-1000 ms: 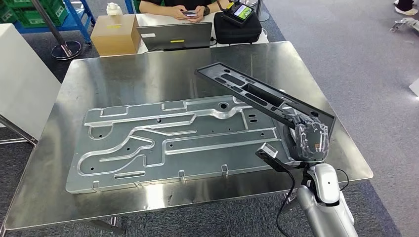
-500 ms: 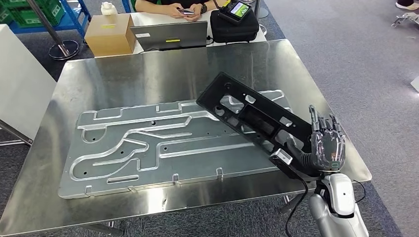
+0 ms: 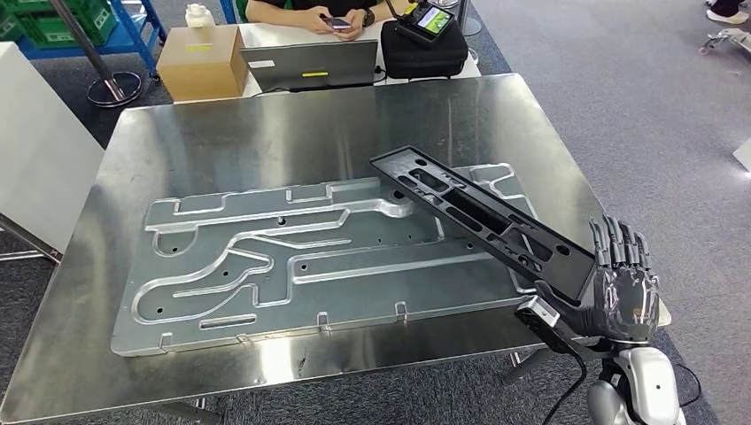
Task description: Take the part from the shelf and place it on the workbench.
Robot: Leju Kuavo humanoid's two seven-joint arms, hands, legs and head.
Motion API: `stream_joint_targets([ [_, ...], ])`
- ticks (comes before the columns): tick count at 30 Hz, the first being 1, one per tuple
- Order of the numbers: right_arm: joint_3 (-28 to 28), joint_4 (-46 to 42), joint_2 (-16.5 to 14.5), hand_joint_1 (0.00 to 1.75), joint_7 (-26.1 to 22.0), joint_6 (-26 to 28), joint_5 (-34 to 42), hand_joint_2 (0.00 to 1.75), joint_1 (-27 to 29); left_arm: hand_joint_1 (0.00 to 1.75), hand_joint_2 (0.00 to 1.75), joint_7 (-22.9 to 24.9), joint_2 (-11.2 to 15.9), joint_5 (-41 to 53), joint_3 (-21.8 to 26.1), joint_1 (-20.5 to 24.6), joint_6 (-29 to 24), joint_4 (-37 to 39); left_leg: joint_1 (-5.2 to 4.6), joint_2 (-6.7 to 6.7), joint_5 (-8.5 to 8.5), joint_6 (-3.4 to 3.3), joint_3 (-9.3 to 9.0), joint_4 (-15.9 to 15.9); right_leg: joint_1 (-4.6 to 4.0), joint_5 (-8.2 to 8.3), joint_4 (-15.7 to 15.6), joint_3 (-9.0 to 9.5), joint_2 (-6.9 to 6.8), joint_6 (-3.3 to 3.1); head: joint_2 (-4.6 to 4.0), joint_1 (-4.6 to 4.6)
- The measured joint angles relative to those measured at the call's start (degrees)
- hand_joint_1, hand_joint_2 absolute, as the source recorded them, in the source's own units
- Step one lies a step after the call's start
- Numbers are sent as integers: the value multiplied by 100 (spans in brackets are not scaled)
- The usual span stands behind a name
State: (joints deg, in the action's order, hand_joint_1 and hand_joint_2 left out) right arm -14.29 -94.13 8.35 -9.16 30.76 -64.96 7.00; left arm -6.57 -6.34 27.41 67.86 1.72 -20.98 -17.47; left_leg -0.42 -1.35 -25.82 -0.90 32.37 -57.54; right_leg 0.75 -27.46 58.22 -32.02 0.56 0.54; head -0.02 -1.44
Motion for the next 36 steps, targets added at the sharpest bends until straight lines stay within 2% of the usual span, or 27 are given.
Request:
stream_joint_targets([
  [2, -75, -43, 1, 0, -44, 15, 31, 0, 104, 0, 175, 1, 16, 1, 1, -10, 30, 1, -1, 0, -1, -1, 0, -1, 0, 0, -3, 1, 1, 1, 0, 0],
  [6, -190, -142, -1, 0, -145, 20, 101, 0, 288, 0, 0, -165, 56, -143, 29, -13, 162, 3, -2, 1, -6, -8, -2, -3, 1, 0, -8, 5, 1, 2, 0, 0],
  [9, -314, -256, -19, 0, -284, 9, 160, 0, 444, 0, 0, -381, 115, -310, 135, -15, 310, 14, -2, 1, -10, -14, -4, -4, 1, -2, -8, 9, 1, 4, 0, 0],
  [13, -443, -331, -56, 0, -378, -14, 234, 0, 564, 0, 0, -407, 192, -359, 221, -14, 405, 42, -6, 1, -20, -24, -3, -18, 16, 1, -19, 12, 5, 10, 0, 0],
  [16, -487, -349, -86, 0, -391, -11, 236, 0, 597, 0, 0, -407, 227, -392, 272, -14, 439, 54, -32, 4, -40, -86, -2, -49, 49, 15, -45, 27, 13, 62, 0, 0],
  [18, -521, -375, -110, 0, -407, -8, 236, 0, 620, 0, 0, -391, 237, -404, 297, -13, 451, 69, -17, 17, 15, -115, -40, 23, 42, 15, -46, 55, 13, 100, 0, 0],
  [20, -569, -400, -133, 0, -426, -11, 236, 0, 634, 0, 0, -342, 238, -393, 304, -7, 446, 85, 28, 39, 101, -139, -96, 155, 28, -146, 116, 13, -1, 123, 0, 1],
  [23, -635, -398, -163, 0, -446, -37, 234, 0, 650, 0, 0, -232, 241, -379, 328, -4, 442, 108, 54, 71, 150, -159, -87, 205, 45, -731, 1097, -399, -18, 165, 0, 0],
  [24, -653, -395, -173, 0, -449, -49, 234, 0, 658, 0, 0, -204, 241, -377, 334, -6, 445, 115, 54, 77, 153, -153, -72, 197, 59, -848, 1386, -519, -21, 185, 0, 0],
  [25, -667, -393, -180, 0, -452, -59, 234, 0, 665, 0, 0, -188, 242, -375, 337, -7, 449, 121, 55, 81, 155, -149, -61, 189, 72, -867, 1512, -567, -22, 203, 0, 0],
  [26, -689, -392, -186, 0, -457, -67, 234, 0, 670, 0, 0, -173, 243, -373, 339, -7, 454, 129, 61, 83, 157, -140, -45, 172, 87, -799, 1485, -540, -25, 222, 0, 0],
  [27, -712, -392, -190, 0, -463, -75, 235, 0, 672, 0, 0, -159, 243, -371, 341, -5, 463, 137, 72, 84, 154, -125, -24, 145, 105, -653, 1270, -417, -28, 244, 0, 0],
  [29, -785, -393, -195, 0, -478, -107, 247, 0, 673, 0, 0, -125, 251, -366, 344, -3, 496, 152, 95, 79, 134, -62, 47, 41, 143, -331, 550, -4, -27, 286, 0, 1],
  [30, -819, -397, -194, 0, -488, -134, 268, 0, 681, 0, 0, -113, 259, -366, 344, -1, 516, 158, 100, 70, 122, -20, 86, -12, 140, -210, 274, 149, -10, 272, 0, 1],
  [31, -853, -401, -192, 0, -502, -163, 302, 0, 692, 0, 0, -104, 268, -366, 345, 1, 536, 162, 97, 60, 114, 18, 112, -54, 132, -165, 129, 226, 7, 244, 0, 1],
  [34, -978, -401, -145, 0, -631, -263, 527, 0, 718, 0, 0, -86, 289, -375, 359, 1, 574, 181, 94, 29, 149, 135, 168, -111, 107, -144, 119, 152, 27, 80, 0, -3],
  [35, -1027, -396, -104, 0, -691, -291, 618, 0, 718, 0, 0, -82, 297, -380, 372, -1, 581, 186, 104, 33, 108, 173, 208, -163, 106, -122, 109, 115, 15, 18, 0, -5],
  [36, -1072, -392, -60, 0, -740, -314, 691, 0, 720, 0, 0, -80, 305, -386, 389, -3, 589, 189, 114, 49, -14, 199, 270, -286, 106, -82, 103, 72, 1, -32, 0, -5],
])
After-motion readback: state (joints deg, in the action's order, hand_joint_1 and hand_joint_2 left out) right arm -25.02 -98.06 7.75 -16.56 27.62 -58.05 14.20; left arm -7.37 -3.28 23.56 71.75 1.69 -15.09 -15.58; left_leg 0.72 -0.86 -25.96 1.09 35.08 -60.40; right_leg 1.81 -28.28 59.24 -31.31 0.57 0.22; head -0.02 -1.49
